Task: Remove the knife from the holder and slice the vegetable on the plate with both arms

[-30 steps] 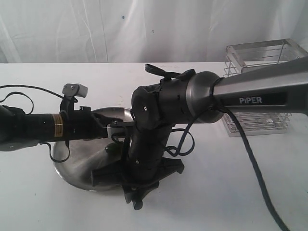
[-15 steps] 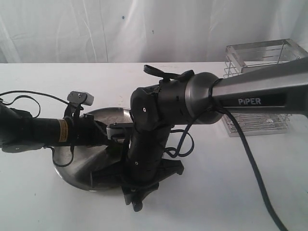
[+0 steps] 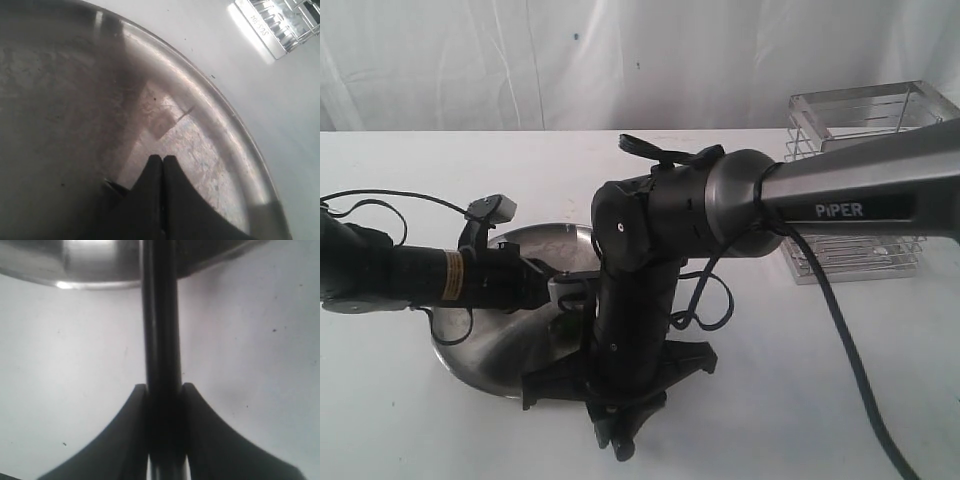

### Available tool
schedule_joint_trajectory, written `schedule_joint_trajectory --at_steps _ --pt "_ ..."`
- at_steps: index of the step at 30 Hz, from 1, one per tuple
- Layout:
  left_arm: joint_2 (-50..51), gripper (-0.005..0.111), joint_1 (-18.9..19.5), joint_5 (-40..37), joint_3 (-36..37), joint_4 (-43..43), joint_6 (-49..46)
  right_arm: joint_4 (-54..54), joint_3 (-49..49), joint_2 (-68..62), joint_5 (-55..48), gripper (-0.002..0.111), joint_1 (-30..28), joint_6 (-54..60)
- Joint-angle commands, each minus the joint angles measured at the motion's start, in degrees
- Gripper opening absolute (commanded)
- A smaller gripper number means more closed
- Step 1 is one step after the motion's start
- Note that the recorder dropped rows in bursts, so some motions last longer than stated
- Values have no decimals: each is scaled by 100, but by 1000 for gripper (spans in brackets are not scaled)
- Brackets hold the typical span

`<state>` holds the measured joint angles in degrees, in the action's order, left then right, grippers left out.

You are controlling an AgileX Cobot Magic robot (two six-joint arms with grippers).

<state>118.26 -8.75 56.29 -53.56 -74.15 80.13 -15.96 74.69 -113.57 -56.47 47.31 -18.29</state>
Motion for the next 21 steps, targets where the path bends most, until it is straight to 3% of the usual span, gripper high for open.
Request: schedule_joint_trajectory --at_steps 1,5,12,21 --pt "198 0 -51 -661 -46 -1067 621 13 -9 62 -324 0 18 61" --pt "198 0 -51 -575 -118 -1370 730 -12 -9 50 -365 0 18 160" --pt "-133 0 -51 280 -488 -1186 640 -10 -9 37 -514 0 18 205" --pt "-229 0 -51 85 -509 -1292 640 -10 -9 37 -209 0 18 228"
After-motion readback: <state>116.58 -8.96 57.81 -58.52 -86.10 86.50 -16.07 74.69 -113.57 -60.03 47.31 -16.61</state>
